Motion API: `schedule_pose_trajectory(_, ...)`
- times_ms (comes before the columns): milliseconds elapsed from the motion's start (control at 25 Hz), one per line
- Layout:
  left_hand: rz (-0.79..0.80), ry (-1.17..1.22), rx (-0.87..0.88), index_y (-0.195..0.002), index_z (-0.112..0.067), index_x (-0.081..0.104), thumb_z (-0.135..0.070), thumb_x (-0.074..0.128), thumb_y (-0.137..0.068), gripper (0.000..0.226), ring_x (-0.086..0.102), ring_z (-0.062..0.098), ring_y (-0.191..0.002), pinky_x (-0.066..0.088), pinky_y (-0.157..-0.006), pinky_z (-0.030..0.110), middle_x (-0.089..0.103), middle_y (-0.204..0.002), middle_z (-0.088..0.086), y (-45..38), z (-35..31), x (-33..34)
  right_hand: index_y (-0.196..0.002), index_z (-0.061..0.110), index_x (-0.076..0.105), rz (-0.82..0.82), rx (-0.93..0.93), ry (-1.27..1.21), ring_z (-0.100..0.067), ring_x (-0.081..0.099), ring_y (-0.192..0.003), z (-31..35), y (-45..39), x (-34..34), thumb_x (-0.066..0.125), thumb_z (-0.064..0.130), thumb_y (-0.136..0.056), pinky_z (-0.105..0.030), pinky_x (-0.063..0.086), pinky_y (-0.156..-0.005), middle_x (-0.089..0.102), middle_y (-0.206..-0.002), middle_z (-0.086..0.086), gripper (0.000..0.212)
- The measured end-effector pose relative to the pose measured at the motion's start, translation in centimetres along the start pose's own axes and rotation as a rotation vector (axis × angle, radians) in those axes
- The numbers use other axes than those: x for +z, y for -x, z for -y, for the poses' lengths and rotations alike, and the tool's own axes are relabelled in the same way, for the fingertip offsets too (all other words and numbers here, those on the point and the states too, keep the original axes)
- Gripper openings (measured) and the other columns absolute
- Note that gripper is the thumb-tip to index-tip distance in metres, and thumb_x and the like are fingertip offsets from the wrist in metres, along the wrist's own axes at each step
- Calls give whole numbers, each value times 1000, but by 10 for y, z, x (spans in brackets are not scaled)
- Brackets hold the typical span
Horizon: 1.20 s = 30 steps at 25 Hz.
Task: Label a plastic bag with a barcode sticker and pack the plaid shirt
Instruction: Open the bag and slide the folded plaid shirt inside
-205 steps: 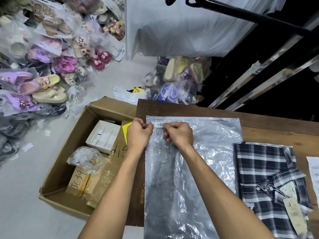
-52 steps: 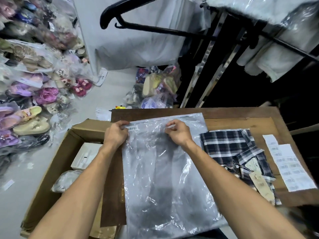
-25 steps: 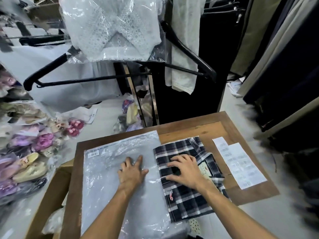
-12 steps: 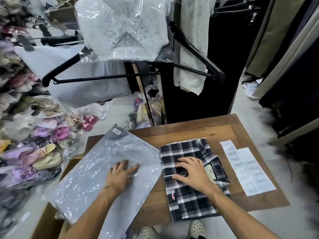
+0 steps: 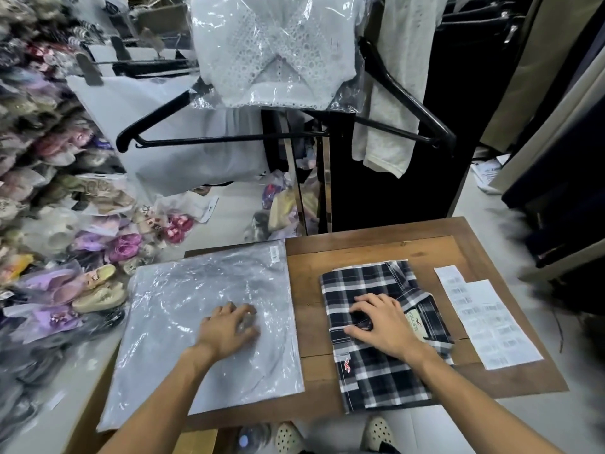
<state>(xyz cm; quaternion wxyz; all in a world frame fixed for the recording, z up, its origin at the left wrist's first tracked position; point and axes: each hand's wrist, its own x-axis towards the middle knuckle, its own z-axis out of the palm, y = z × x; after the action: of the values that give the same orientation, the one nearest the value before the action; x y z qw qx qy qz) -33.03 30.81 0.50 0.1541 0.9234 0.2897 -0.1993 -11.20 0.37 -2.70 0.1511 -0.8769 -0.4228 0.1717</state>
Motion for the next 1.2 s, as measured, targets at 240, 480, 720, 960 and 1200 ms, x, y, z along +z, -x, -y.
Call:
schedule_pose_trajectory(240, -82, 236, -85, -94, -27, 52, -73, 47, -88, 47, 57, 28, -110, 47, -94, 44, 55, -108, 1, -22, -68, 21, -152, 33, 42, 369, -265, 365, -26, 35, -144, 22, -26, -44, 79, 55, -80, -45, 29, -120, 39, -156, -2, 84)
schedule_pose_trajectory(480, 2, 182, -139, -102, -28, 60, -84, 47, -78, 62, 48, 32, -124, 46, -99, 50, 50, -127, 7, -30, -79, 25, -146, 38, 49, 499, -830, 740, -28, 43, -139, 64, -58, -37, 86, 48, -75, -46, 32, -115, 54, -147, 1, 81)
schedule_pose_trajectory(720, 22, 300, -100, -78, -28, 55, -70, 59, -80, 42, 53, 25, -114, 49, -97, 44, 49, -105, -2, -24, -63, 25, -123, 41, 70, 728, -791, 777, -21, 49, -123, 85, -77, -29, 73, 54, -87, -43, 33, -112, 61, -126, 5, 39)
schedule_pose_trajectory(960, -48, 314, -167, -74, -27, 56, -66, 61, -76, 40, 50, 21, -111, 44, -94, 41, 47, -100, -5, -11, -70, 34, -118, 32, 65, 585, -359, 369, -25, 47, -125, 60, -94, -46, 57, 49, -100, -50, 19, -122, 59, -125, 3, 27)
schedule_pose_trajectory(1200, -55, 471, -165, -75, -34, 63, -57, 67, -78, 24, 54, 18, -107, 45, -101, 42, 50, -97, -9, -8, -61, 37, -113, 42, 60, 400, 79, 87, -27, 45, -138, 6, -104, -50, 53, 54, -101, -56, 24, -120, 60, -140, 4, 19)
